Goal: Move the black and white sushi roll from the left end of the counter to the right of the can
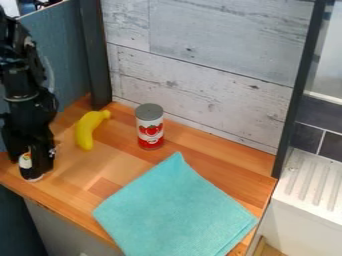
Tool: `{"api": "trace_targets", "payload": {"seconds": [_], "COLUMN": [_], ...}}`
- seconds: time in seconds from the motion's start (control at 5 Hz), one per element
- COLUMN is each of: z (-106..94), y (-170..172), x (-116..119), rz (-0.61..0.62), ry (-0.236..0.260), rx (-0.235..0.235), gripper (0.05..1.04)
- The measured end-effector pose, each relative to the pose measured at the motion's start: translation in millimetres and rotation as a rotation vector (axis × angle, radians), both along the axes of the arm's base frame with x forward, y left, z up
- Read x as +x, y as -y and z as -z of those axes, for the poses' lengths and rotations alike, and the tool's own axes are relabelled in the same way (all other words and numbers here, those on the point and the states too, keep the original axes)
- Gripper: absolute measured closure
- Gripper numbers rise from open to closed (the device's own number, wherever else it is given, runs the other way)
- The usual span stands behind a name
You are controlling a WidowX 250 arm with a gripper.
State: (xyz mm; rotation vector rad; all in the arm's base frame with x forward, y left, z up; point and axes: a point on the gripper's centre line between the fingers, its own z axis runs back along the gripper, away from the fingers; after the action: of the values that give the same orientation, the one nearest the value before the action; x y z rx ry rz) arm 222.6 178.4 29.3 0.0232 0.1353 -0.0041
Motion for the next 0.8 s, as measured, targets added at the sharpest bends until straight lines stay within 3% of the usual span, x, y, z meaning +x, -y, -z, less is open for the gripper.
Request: {"api": "trace_targets", "payload": {"seconds": [0.2, 0.4, 0.6, 0.8], "z": [0.9, 6.6, 7.2, -7.3], "y": [-2.4, -3.0, 1.7, 9.6], "x": [0.5, 2.8, 3.3, 6.0], "rz": [-0.014, -0.015, -0.015, -0.019], "ry": [0.002, 0.010, 0.028, 0.042], "rx": [0.017, 0.015, -0.001, 0.000], "gripper": [0.137, 0.408, 0.523, 0.540]}}
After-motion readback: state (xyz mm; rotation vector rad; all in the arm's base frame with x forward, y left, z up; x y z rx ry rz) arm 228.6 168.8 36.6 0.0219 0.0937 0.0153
